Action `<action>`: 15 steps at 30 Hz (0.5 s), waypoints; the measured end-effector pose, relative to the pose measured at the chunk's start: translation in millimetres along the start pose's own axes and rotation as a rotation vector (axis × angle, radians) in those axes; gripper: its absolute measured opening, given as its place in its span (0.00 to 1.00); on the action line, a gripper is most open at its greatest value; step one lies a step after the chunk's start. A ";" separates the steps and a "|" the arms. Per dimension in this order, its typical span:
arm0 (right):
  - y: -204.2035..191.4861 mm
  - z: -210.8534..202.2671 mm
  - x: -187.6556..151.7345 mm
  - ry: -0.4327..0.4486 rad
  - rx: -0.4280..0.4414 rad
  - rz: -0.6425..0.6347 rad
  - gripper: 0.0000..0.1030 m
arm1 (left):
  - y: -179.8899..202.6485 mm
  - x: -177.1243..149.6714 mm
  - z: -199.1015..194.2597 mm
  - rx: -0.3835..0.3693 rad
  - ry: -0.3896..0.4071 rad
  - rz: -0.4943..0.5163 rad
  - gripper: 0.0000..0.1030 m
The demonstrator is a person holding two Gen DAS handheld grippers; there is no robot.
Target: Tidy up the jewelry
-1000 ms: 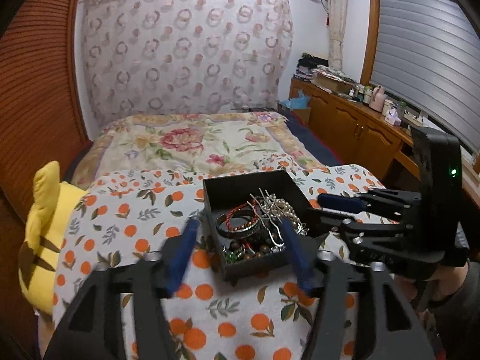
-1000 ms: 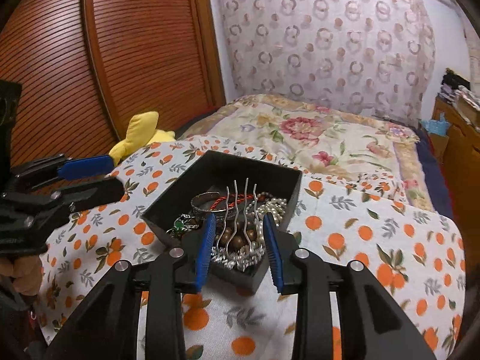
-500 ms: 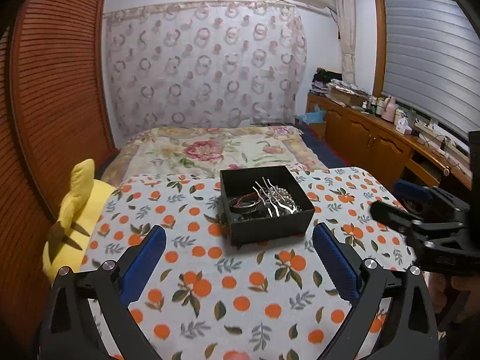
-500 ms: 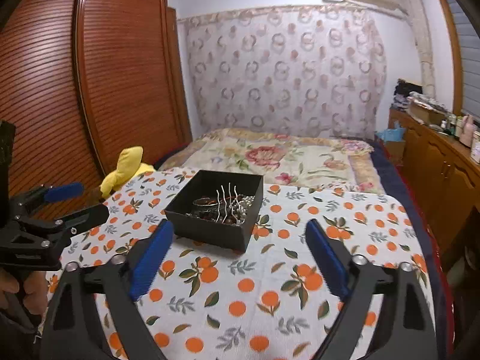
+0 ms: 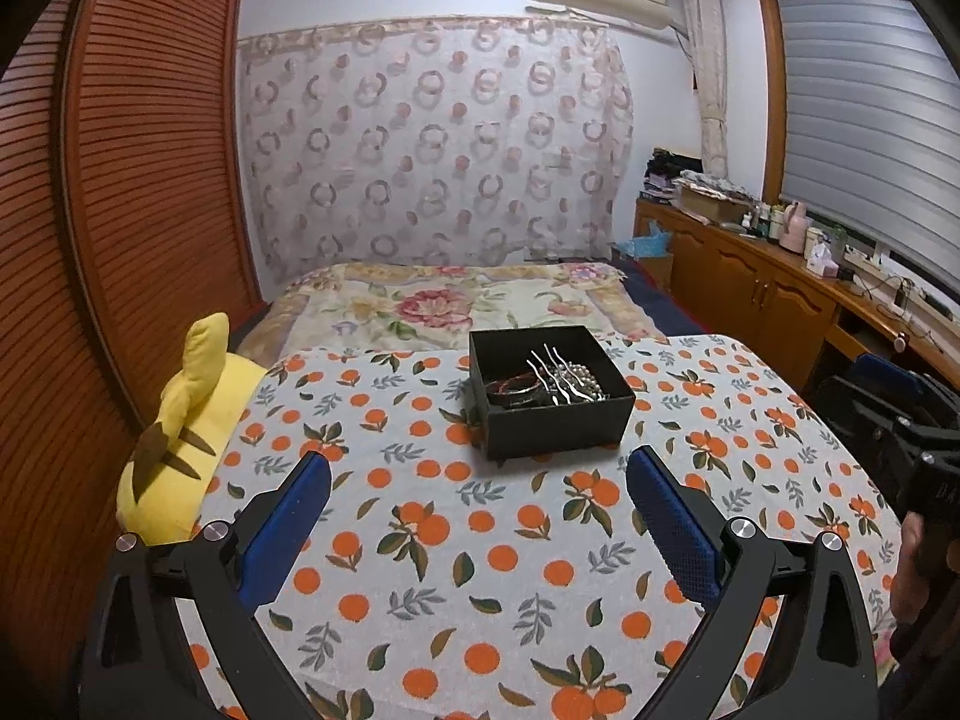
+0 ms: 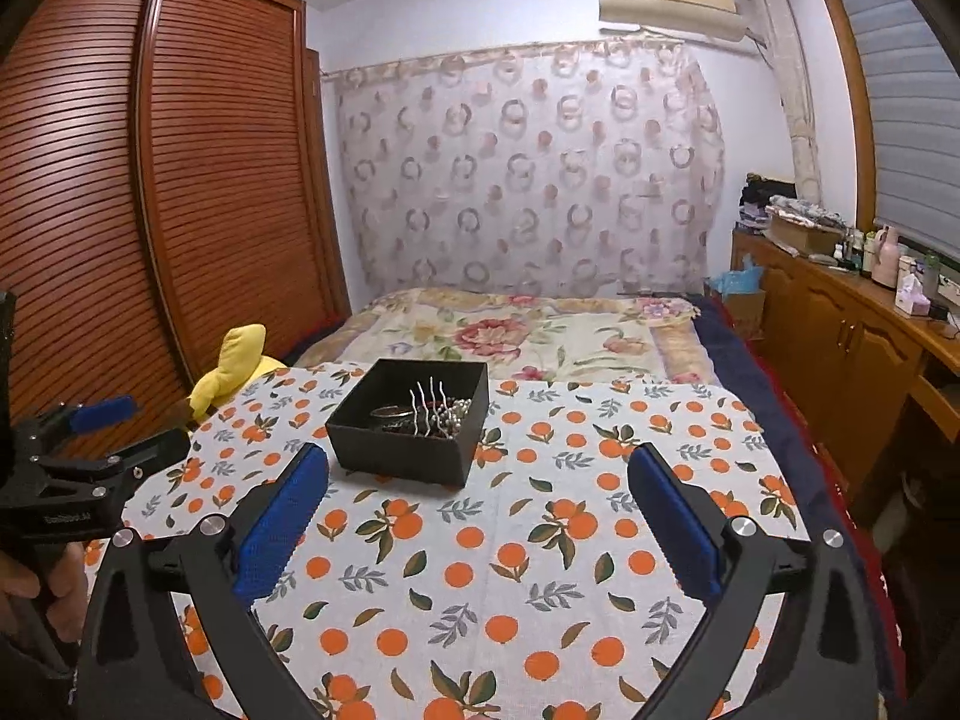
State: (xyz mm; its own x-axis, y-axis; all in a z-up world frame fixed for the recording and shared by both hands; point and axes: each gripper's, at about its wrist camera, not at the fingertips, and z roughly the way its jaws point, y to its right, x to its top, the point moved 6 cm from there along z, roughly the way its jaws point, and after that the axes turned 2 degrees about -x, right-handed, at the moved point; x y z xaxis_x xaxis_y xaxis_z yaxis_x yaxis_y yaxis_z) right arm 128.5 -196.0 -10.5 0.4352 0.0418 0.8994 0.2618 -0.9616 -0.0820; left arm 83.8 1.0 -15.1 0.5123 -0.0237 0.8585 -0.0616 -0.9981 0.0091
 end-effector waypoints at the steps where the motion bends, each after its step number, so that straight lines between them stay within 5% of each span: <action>1: 0.7 -1.5 0.4 0.005 -0.005 0.000 0.98 | 0.1 0.3 0.5 0.003 0.001 0.001 0.93; 15: -1.0 -3.7 -1.3 0.010 -0.008 0.003 0.98 | 0.4 -0.1 -10.9 0.005 0.015 0.006 0.93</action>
State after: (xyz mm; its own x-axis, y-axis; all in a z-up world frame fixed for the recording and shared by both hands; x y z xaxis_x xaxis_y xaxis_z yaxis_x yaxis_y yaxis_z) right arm 124.4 -196.1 -10.1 0.4269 0.0363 0.9036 0.2533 -0.9640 -0.0810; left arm 74.4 1.2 -9.6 0.4991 -0.0292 0.8660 -0.0604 -0.9982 0.0011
